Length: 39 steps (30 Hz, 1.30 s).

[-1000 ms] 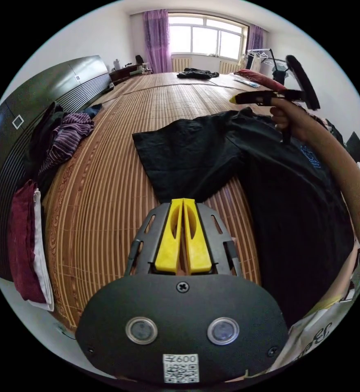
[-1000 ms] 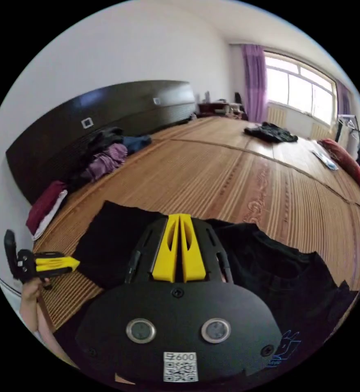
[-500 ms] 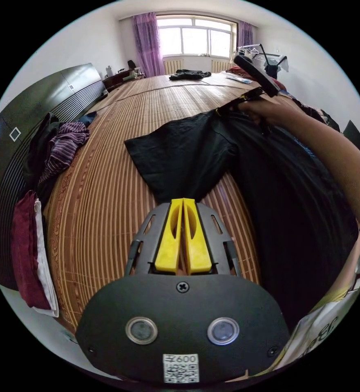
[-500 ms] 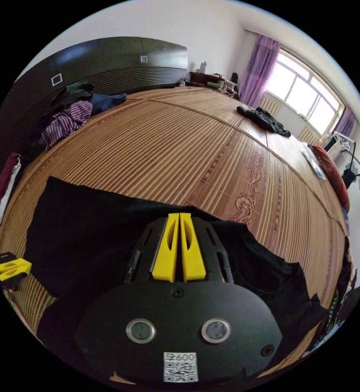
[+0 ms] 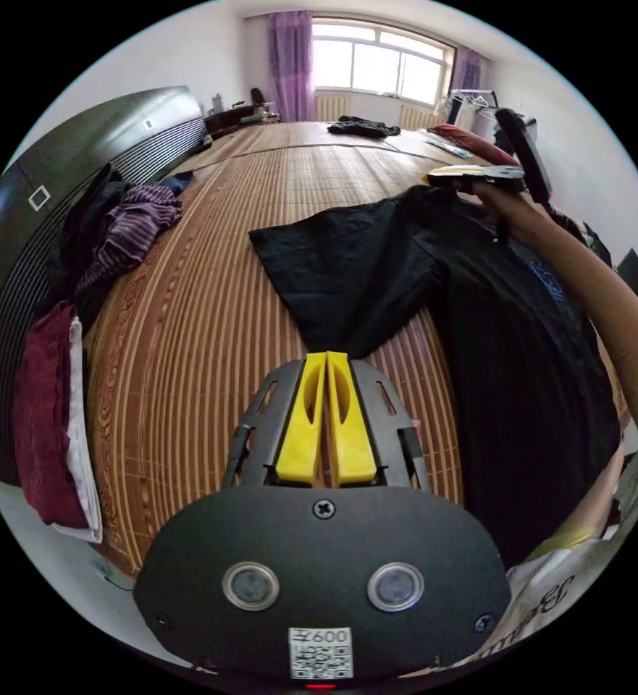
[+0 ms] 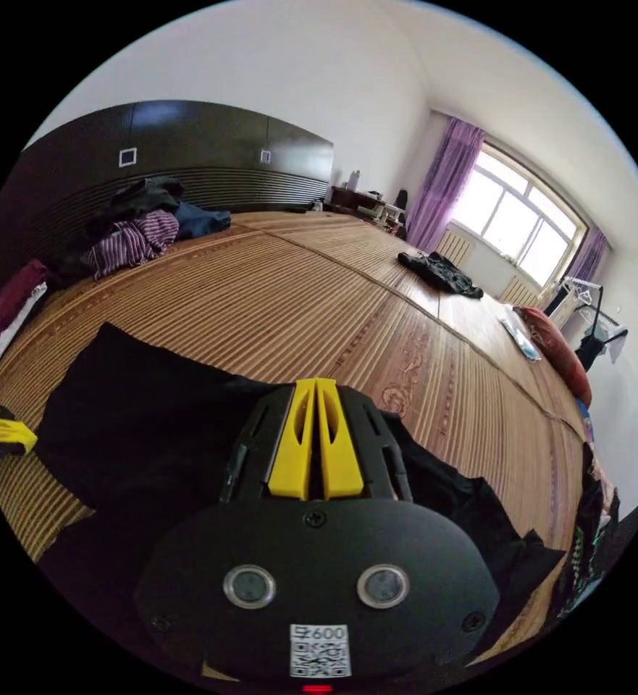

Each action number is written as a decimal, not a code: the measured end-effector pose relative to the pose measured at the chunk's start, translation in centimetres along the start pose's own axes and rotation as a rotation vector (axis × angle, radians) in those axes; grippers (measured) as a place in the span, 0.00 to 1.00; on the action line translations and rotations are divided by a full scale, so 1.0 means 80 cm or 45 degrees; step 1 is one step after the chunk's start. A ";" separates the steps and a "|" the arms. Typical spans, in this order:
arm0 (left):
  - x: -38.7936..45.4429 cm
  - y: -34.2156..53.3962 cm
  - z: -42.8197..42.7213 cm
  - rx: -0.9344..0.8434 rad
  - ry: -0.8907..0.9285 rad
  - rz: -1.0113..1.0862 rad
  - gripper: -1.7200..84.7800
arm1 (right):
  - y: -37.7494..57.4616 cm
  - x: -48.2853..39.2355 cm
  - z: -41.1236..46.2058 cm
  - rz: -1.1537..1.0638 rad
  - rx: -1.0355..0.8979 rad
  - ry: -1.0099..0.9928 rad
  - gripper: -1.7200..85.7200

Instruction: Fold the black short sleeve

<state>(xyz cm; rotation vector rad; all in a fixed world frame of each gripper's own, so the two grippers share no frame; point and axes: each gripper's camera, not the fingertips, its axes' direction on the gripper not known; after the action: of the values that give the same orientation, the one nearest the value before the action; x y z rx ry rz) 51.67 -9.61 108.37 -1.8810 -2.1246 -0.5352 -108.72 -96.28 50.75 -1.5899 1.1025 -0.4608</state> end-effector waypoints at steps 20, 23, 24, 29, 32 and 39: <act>0.008 0.012 0.033 0.005 -0.099 0.098 0.03 | -0.137 -0.255 -0.147 -0.707 -0.229 -0.476 0.01; -0.013 0.019 0.025 0.074 -0.117 -0.032 0.03 | -0.134 -0.227 -0.247 -0.521 0.174 -0.141 0.01; -0.015 0.023 0.020 0.127 -0.119 -0.046 0.03 | -0.129 -0.219 -0.270 -0.501 0.260 -0.095 0.01; -0.014 0.047 -0.026 0.449 0.126 0.055 0.03 | -0.095 -0.096 -0.390 -0.336 0.145 0.028 0.01; 0.004 0.044 -0.015 0.416 0.534 0.265 0.03 | -0.049 0.001 -0.418 -0.105 -0.123 -0.063 0.01; 0.038 0.020 0.049 -0.014 0.441 0.209 0.02 | 0.057 0.073 -0.417 0.006 -0.470 -0.137 0.01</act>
<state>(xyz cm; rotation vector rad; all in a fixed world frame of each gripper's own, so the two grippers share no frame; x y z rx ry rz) 53.07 -5.02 106.32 -1.7943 -1.7350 -0.7721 -133.32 -119.38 56.16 -1.9074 1.1549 -0.1703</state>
